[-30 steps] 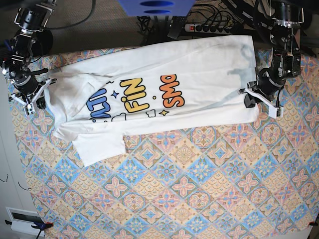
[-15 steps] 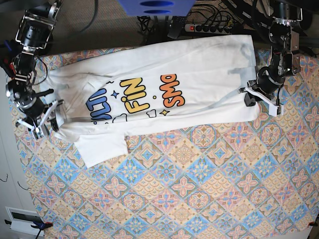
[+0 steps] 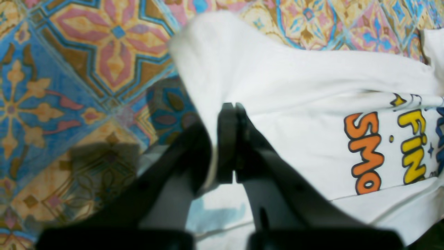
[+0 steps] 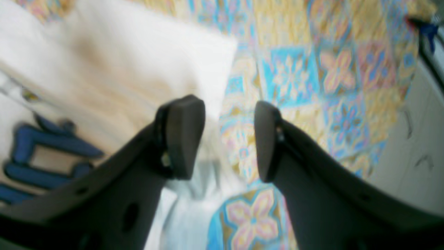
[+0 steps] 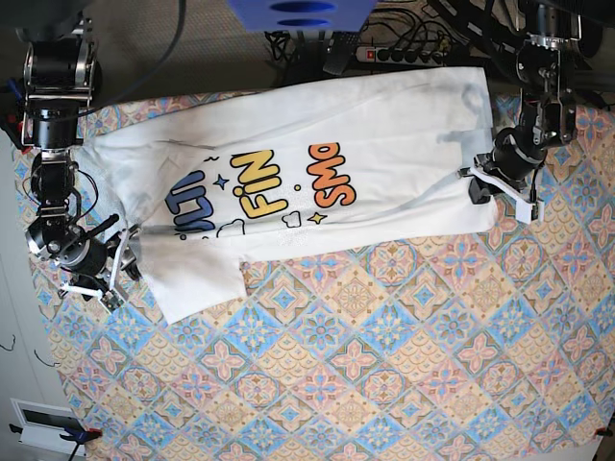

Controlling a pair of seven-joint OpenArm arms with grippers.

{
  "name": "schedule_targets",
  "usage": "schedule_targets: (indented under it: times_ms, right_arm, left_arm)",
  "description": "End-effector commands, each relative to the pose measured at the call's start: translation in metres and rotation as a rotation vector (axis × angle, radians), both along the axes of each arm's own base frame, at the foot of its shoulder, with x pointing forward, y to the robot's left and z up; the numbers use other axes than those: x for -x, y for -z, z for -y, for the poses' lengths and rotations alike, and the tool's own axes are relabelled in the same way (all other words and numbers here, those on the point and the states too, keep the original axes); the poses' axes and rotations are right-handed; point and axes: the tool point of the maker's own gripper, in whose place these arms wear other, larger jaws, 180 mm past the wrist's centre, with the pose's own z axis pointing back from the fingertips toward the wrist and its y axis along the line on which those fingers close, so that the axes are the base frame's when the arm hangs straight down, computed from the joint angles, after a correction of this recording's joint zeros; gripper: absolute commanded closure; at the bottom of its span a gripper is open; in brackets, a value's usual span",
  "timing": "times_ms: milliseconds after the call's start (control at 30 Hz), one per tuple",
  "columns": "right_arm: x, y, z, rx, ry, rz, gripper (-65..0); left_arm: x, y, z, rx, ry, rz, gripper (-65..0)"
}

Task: Fold the T-shirt properly
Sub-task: 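Fold the side edges inward with both grippers toward the print, then hold the shirt ends with both grippers and fold the side over the print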

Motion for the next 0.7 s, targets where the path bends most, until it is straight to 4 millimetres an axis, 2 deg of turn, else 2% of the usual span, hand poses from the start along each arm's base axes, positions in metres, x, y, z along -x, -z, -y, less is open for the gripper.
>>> schedule_targets:
  times_ms: [0, 300, 667]
  right_arm:
    - [-0.016, -0.02, 0.011, 0.016, 0.003, 0.045, -26.4]
    - [-0.026, 0.003, 0.007, 0.049, -0.046, -0.059, -26.4]
    - [-0.024, 0.024, 0.007, 0.026, -0.058, -0.116, -26.4]
  left_arm:
    - [-0.008, -0.011, -0.003, -0.007, 0.004, 0.039, 0.0]
    - [-0.009, -0.011, -0.003, -0.005, 0.003, 0.04, 0.0]
    - [-0.009, -0.011, -0.003, -0.005, 0.003, 0.04, 0.0]
